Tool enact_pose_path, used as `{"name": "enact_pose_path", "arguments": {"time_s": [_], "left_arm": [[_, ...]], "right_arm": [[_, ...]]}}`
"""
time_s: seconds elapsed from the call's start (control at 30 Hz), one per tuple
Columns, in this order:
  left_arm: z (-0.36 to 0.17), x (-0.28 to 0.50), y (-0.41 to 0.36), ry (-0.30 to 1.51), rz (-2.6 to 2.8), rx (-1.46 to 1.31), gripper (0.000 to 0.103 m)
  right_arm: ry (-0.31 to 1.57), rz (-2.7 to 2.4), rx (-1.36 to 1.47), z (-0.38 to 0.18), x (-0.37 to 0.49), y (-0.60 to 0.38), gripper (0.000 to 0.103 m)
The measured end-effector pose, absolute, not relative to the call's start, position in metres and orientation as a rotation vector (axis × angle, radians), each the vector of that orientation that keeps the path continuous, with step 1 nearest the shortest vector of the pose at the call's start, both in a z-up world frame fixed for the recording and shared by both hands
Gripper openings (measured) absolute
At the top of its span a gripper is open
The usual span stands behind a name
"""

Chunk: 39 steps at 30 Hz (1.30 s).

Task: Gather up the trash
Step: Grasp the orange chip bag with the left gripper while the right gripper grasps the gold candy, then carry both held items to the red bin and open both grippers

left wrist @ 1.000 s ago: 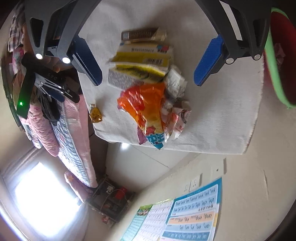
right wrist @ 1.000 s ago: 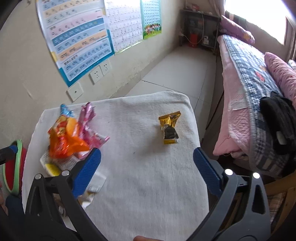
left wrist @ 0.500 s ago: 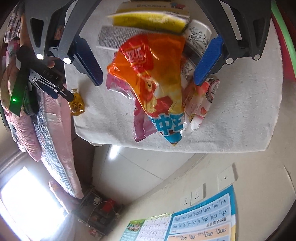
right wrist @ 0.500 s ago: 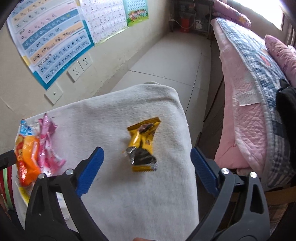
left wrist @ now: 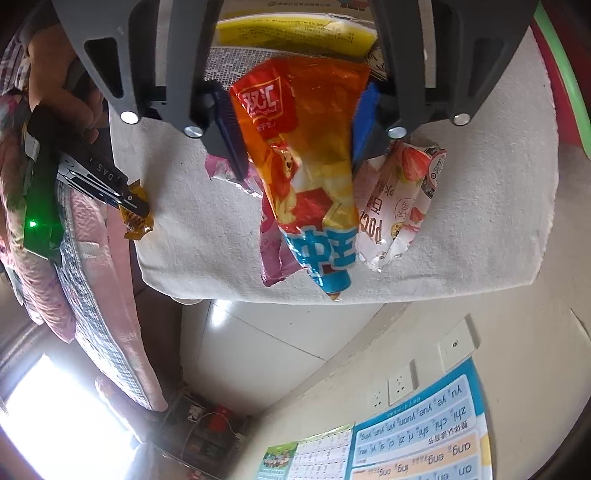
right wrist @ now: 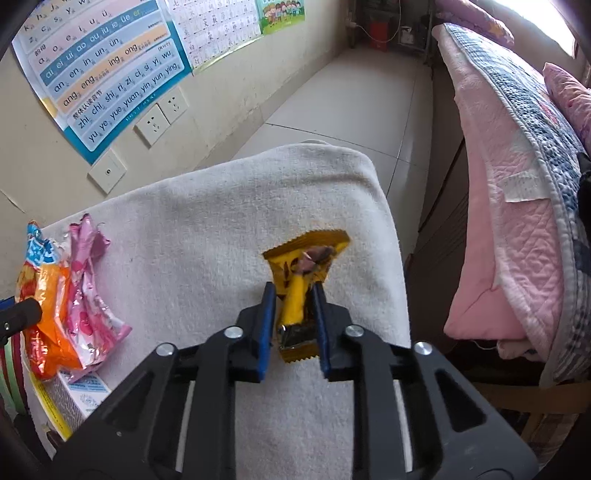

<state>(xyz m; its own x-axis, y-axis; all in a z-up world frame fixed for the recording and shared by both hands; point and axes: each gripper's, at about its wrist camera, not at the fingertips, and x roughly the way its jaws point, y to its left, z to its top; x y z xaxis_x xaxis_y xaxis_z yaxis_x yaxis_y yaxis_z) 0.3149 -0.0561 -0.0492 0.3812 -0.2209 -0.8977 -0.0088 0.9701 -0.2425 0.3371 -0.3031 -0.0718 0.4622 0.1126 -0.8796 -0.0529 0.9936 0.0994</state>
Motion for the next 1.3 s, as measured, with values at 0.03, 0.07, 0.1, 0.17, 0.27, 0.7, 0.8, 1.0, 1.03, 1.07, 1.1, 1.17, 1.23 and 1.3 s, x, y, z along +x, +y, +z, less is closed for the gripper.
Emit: {"name": "enact_pose_path", "arguments": {"time_s": [0.03,0.07,0.1,0.17,0.27,0.7,0.8,1.0,1.03,1.07,1.1,1.17,1.23,1.3], "left_arm": [[-0.048,0.314,-0.056,1.172,-0.147,-0.225,0.042],[-0.047,0.313,-0.055,1.171,-0.152,-0.226,0.04],[-0.046,0.312,-0.055,1.17,-0.155,-0.226,0.039],[-0.043,0.309,-0.054,1.163,-0.164,-0.233,0.037],[-0.034,0.303,-0.051,1.142,-0.17,-0.238,0.037],[0.006,0.244,-0.029,1.045,-0.198,-0.238,0.037],[0.01,0.225,-0.02,1.029,-0.198,-0.223,0.037],[0.019,0.194,0.001,1.006,-0.217,-0.212,0.037],[0.02,0.19,0.004,1.002,-0.22,-0.212,0.037],[0.02,0.186,0.006,0.998,-0.221,-0.211,0.037],[0.021,0.183,0.007,0.994,-0.221,-0.206,0.037],[0.025,0.173,0.012,0.979,-0.227,-0.185,0.037],[0.028,0.166,0.018,0.968,-0.24,-0.198,0.037],[0.029,0.16,0.029,0.958,-0.269,-0.244,0.037]], "right_arm": [[1.082,0.102,0.062,-0.071,0.336,-0.304,0.017],[1.078,0.103,0.065,-0.069,0.334,-0.304,0.017],[1.073,0.106,0.072,-0.067,0.332,-0.304,0.017],[1.06,0.115,0.077,-0.061,0.327,-0.304,0.016],[1.032,0.134,0.077,-0.049,0.319,-0.302,0.016],[0.97,0.193,0.102,-0.012,0.26,-0.291,0.016],[0.966,0.205,0.09,-0.007,0.244,-0.282,0.016],[0.927,0.256,0.064,0.015,0.217,-0.258,0.016],[0.922,0.266,0.064,0.019,0.214,-0.254,0.016],[0.918,0.272,0.062,0.022,0.211,-0.251,0.016],[0.915,0.281,0.058,0.025,0.209,-0.246,0.016],[0.915,0.293,0.053,0.029,0.205,-0.238,0.016],[0.911,0.309,0.039,0.033,0.199,-0.229,0.016],[0.913,0.323,0.028,0.035,0.193,-0.22,0.016]]}}
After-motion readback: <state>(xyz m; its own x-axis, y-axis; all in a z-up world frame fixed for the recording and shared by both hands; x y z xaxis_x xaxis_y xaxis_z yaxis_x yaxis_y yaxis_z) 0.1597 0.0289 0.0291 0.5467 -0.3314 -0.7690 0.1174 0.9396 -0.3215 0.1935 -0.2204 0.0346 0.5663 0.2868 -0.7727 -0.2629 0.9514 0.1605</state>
